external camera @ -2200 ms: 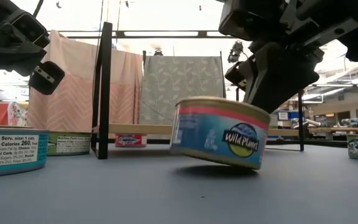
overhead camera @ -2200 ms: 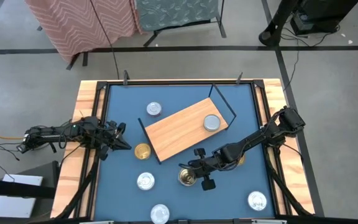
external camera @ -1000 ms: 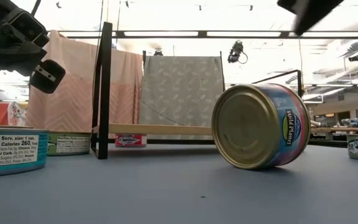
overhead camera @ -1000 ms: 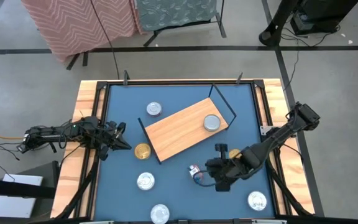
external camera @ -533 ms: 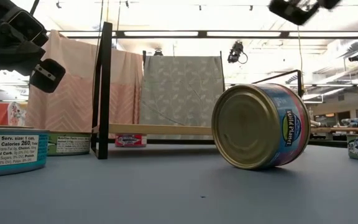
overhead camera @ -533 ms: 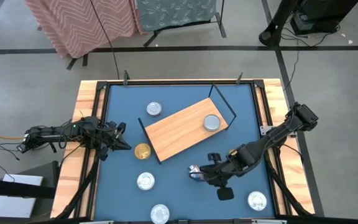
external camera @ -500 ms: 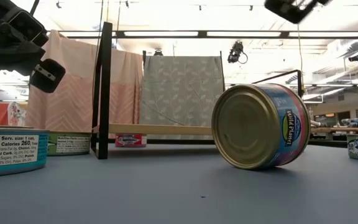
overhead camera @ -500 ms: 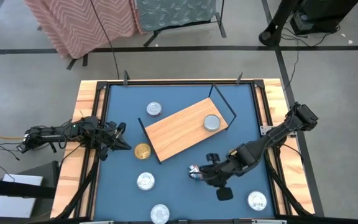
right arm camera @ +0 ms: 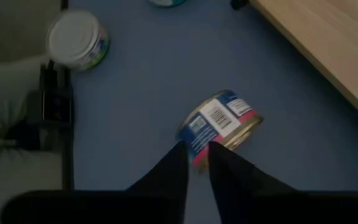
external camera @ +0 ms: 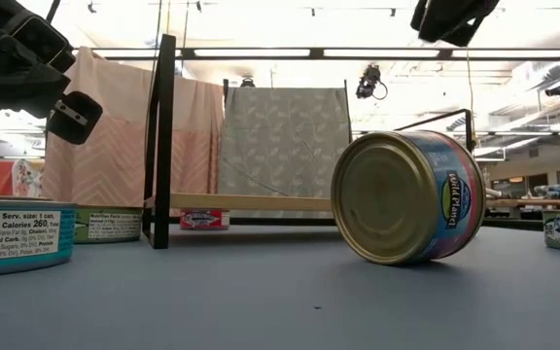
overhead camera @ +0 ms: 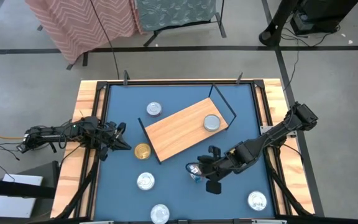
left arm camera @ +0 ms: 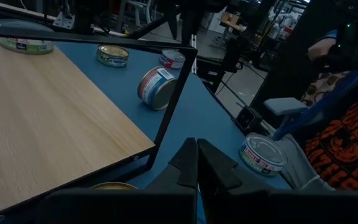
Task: Stack canned seafood by type on shelf
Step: Put the blue/pink tuna can on the shelf
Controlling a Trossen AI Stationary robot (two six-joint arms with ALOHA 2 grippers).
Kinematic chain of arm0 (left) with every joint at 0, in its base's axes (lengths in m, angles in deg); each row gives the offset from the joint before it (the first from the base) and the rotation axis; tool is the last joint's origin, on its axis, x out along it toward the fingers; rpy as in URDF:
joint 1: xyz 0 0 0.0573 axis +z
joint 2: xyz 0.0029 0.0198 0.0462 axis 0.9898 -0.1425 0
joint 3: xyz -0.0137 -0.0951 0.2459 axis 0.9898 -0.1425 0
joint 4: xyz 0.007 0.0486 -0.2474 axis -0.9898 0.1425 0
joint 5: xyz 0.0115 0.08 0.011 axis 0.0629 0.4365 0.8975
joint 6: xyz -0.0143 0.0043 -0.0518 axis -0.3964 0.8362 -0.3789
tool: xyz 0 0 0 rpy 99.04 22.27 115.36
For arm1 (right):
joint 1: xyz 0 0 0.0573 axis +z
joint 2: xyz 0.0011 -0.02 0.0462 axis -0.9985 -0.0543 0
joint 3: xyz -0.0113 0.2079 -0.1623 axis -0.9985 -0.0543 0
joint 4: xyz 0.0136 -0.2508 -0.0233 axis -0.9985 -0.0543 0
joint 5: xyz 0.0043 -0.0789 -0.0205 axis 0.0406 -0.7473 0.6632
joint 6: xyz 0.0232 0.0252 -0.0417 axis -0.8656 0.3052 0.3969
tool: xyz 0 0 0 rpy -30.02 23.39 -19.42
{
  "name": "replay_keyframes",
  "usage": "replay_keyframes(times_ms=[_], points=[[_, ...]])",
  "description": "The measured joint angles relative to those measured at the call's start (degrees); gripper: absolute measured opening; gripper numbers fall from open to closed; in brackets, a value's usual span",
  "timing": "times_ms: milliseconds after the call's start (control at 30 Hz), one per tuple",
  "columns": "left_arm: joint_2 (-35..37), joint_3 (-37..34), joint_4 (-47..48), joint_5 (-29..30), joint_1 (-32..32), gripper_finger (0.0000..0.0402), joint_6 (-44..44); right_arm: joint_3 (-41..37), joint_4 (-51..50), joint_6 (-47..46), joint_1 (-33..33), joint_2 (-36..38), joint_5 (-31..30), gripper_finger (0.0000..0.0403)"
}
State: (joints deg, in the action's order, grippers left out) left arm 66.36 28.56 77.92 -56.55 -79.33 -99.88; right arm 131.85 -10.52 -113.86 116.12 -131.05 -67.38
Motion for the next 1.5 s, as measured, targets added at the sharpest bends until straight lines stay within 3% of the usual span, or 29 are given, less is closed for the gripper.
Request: replay_keyframes(times_ms=[333, 500, 900, 1167, 1500], points=[[0.0, 0.0, 0.0, 0.0, 0.0, 0.0007, 0.3, 0.0, 0.2, -13.5, 0.7, -0.3, -0.4, 0.0265], [0.0, 0.0, 0.0, -2.6, 0.0, 0.0007, 2.6, -1.3, 1.8, -21.3, 2.2, -1.6, -1.9, 0.0322], [-0.9, 0.0, 0.0, -3.5, 0.0, 0.0007, 2.9, -1.9, 6.7, -21.5, 2.6, -12.6, -0.2, 0.0321], [-0.8, 0.0, -0.1, -3.8, 0.0, 0.0007, 2.8, -1.9, 8.6, -22.3, 2.4, -14.3, -9.8, 0.0321], [-0.9, 0.0, -0.2, -5.2, 0.0, 0.0007, 2.9, -1.9, 9.3, -24.9, 2.1, -14.7, -16.1, 0.0314]])
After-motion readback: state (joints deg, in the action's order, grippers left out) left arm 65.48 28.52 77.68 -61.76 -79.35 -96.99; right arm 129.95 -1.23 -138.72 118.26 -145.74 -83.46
